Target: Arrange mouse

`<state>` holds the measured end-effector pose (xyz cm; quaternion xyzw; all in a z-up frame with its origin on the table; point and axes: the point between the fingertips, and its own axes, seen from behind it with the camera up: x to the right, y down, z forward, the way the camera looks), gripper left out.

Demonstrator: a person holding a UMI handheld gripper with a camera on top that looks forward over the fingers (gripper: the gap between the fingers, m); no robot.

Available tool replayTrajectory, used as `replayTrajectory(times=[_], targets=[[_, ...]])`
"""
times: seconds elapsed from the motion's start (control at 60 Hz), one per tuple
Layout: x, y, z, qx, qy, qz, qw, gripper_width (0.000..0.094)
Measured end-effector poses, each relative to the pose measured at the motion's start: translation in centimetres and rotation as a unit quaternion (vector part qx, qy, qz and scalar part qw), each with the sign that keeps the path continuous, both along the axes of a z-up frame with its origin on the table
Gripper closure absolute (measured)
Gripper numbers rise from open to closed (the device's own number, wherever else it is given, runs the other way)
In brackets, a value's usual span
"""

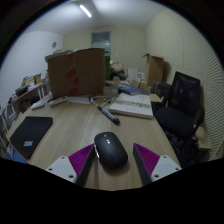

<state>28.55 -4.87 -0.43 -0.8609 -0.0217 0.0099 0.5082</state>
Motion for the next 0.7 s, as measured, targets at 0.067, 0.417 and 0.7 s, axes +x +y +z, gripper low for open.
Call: replayTrajectory(times=[0.067,0.417,0.7], targets=[[-0.1,0.8,0.1,0.013,0.002,-0.015,1.0,0.02],[-0.8,0.7,0.1,-0.073,0.049,-0.061,0.994,0.0509],[-9.9,2.3,15.2,0.046,0.017,-0.05,0.998,0.0555]])
